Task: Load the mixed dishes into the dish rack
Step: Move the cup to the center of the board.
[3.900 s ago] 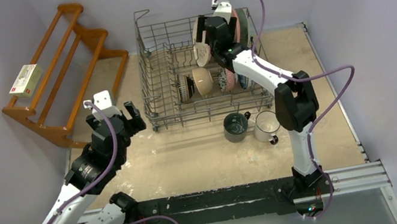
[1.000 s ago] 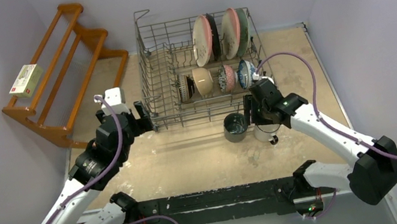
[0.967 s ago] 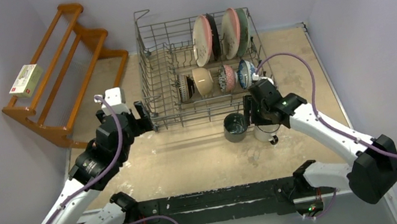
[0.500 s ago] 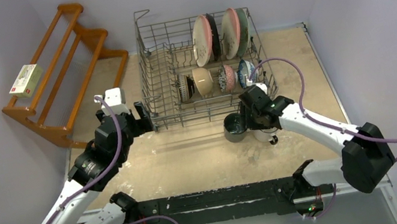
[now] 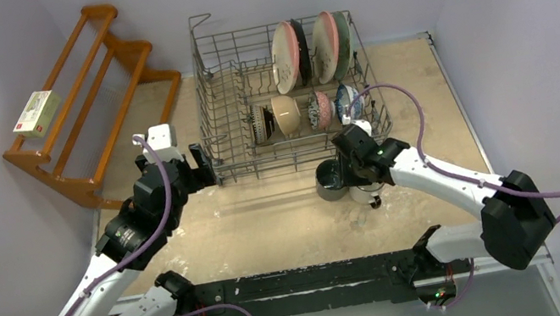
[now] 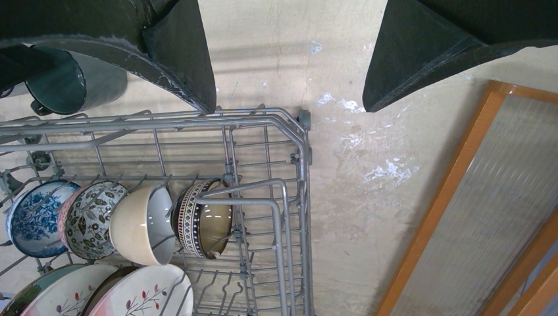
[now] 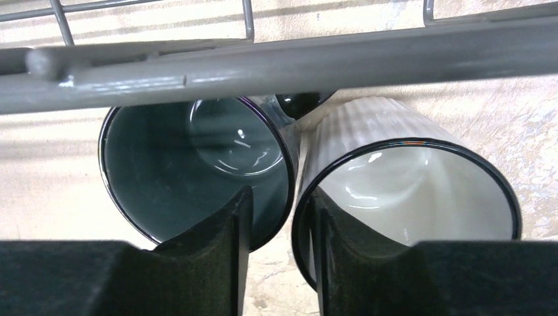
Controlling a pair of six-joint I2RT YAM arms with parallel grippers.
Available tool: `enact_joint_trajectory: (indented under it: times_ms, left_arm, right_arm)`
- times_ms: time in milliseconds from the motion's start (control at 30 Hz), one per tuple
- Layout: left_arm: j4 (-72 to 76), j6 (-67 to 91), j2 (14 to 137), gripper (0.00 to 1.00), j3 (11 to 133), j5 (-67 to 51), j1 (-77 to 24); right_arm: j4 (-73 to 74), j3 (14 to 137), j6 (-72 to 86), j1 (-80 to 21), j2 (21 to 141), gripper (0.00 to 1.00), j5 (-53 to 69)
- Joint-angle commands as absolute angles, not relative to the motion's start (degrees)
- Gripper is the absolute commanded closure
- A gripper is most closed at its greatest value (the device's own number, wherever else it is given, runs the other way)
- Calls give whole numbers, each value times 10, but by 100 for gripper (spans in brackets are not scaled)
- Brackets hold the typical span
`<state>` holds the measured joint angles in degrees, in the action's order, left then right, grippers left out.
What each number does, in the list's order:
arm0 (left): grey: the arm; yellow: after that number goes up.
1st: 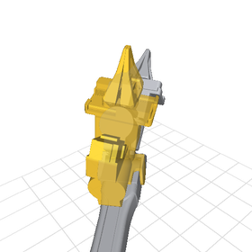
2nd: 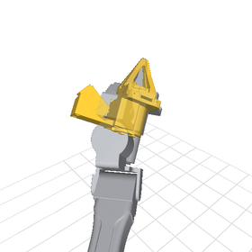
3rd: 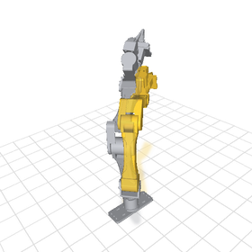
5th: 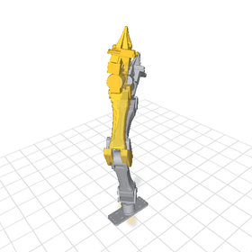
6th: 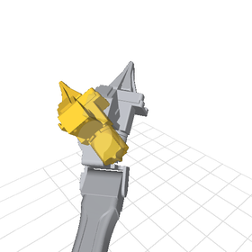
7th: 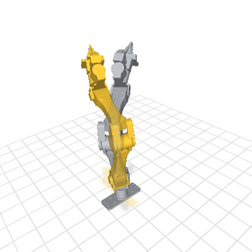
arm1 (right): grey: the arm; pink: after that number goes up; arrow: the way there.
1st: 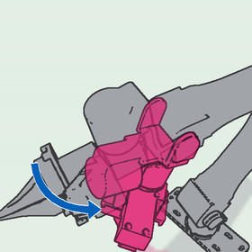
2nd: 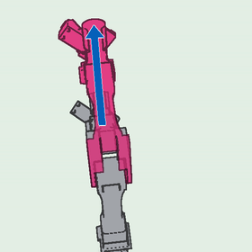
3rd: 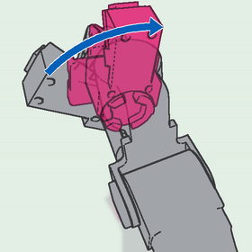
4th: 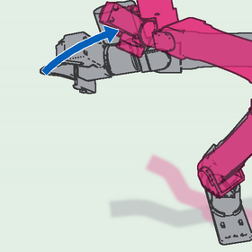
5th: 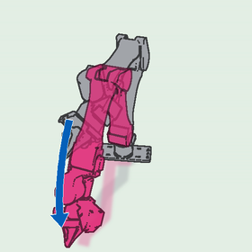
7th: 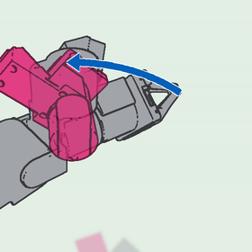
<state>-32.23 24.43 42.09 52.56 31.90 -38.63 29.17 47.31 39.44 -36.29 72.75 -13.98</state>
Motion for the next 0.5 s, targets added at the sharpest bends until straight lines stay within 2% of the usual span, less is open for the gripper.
enact_joint_trajectory:
  times_ms: [0, 400, 467]
  left_arm:
    - [-305, 237, 415, 20, 519, 317, -382]
    - [-306, 237, 413, 20, 519, 319, -382]
    - [-306, 237, 413, 20, 519, 319, -382]
  right_arm:
    - [286, 466, 412, -373, 722, 66, -133]
    - [279, 470, 422, -410, 720, 98, -116]
    - [272, 476, 424, -427, 720, 100, -110]
